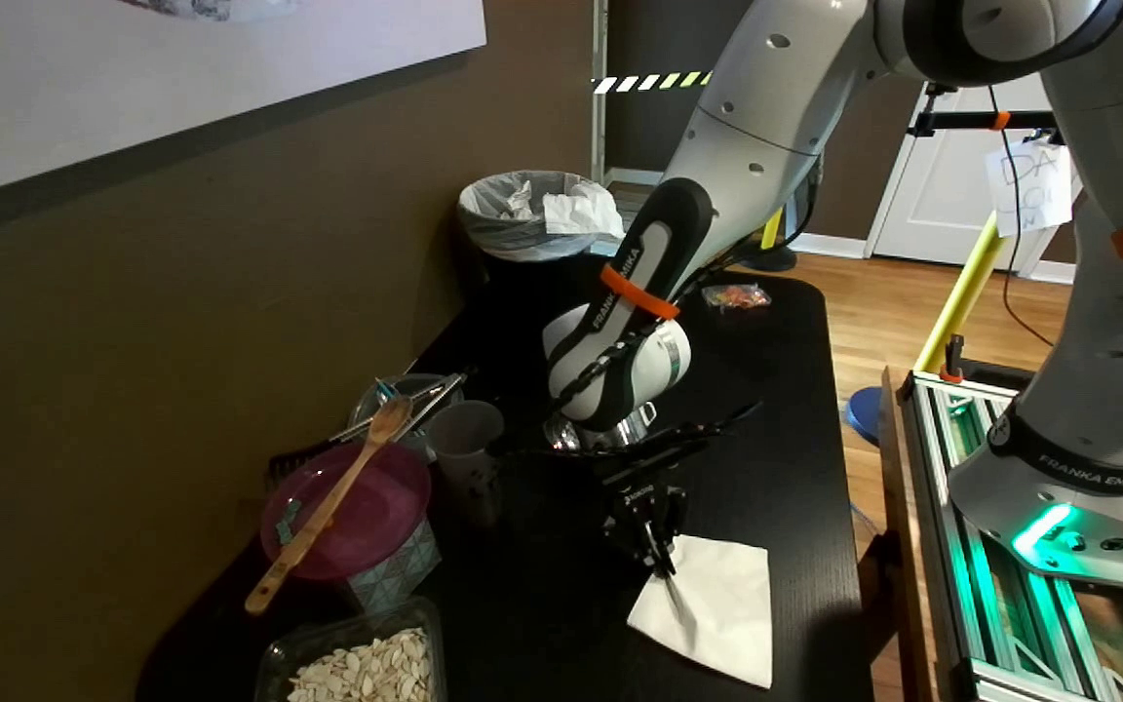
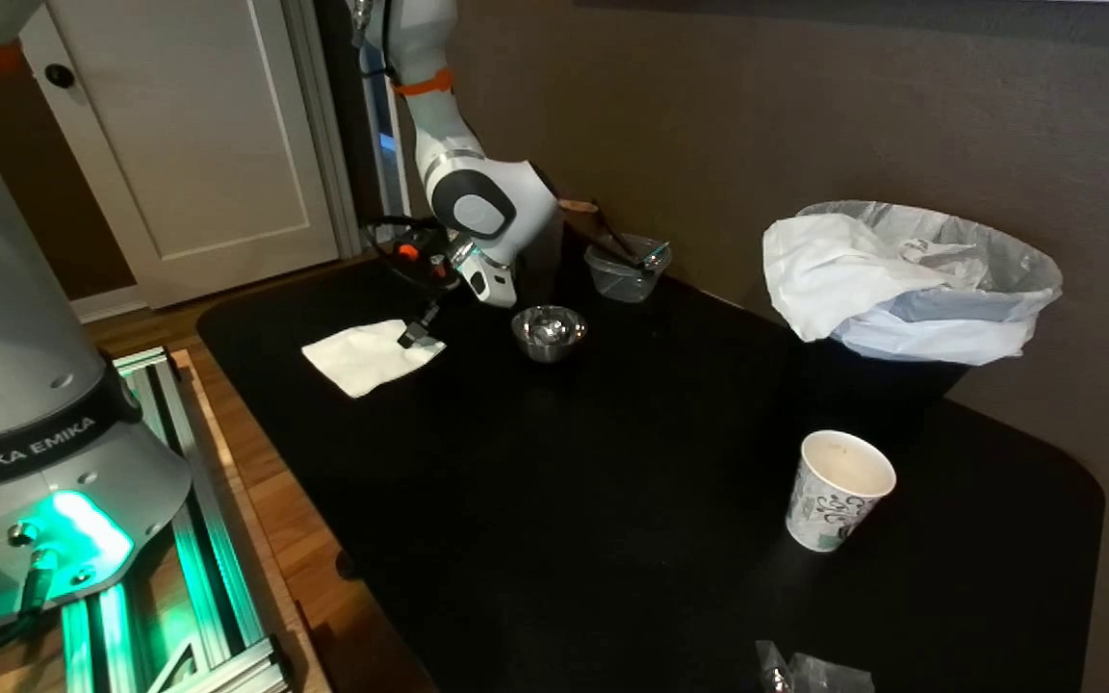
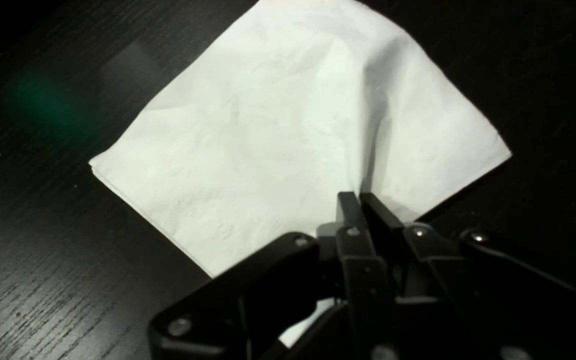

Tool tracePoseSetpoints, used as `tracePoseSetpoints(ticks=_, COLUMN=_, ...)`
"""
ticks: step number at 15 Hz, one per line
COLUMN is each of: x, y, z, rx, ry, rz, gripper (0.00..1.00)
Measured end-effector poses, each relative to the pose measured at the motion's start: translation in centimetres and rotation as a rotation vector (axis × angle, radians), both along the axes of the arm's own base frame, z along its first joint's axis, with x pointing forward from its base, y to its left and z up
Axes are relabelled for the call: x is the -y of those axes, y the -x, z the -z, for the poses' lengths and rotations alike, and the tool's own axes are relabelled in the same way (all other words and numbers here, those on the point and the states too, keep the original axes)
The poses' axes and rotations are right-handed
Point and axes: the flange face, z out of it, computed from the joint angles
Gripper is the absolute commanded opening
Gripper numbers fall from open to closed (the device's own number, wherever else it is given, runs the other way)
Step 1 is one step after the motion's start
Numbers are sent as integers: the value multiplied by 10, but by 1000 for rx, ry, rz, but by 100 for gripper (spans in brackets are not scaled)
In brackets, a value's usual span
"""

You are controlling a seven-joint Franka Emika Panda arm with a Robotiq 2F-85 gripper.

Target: Pull the silver bowl to the back and place the Serviette under it

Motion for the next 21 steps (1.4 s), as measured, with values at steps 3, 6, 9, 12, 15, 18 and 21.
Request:
tracePoseSetpoints(ticks=3, x=3, y=-12, z=-13, rx=37, ry=39, rz=-43, gripper=2)
tracePoseSetpoints(ticks=6, x=12, y=-37, z=-36, rx=99, ry=96, rz=-72, gripper=2)
tracePoseSetpoints(ticks=9, x=20, y=-59, z=-53, rx=128, ry=162, rz=-138, gripper=7)
tracePoseSetpoints(ticks=12, x=22, y=-67, z=-59, rx=127, ry=181, rz=-166, gripper=7)
tracePoseSetpoints(ticks=15, x=21, y=-66, z=-57, rx=124, ry=182, rz=-170, gripper=2)
tracePoseSetpoints(ticks=18, x=23, y=-70, z=-55, rx=131, ry=193, rz=-189, gripper=2)
tracePoseSetpoints(ticks=21, x=31, y=-85, z=-55, rx=170, ry=226, rz=-228, gripper=2)
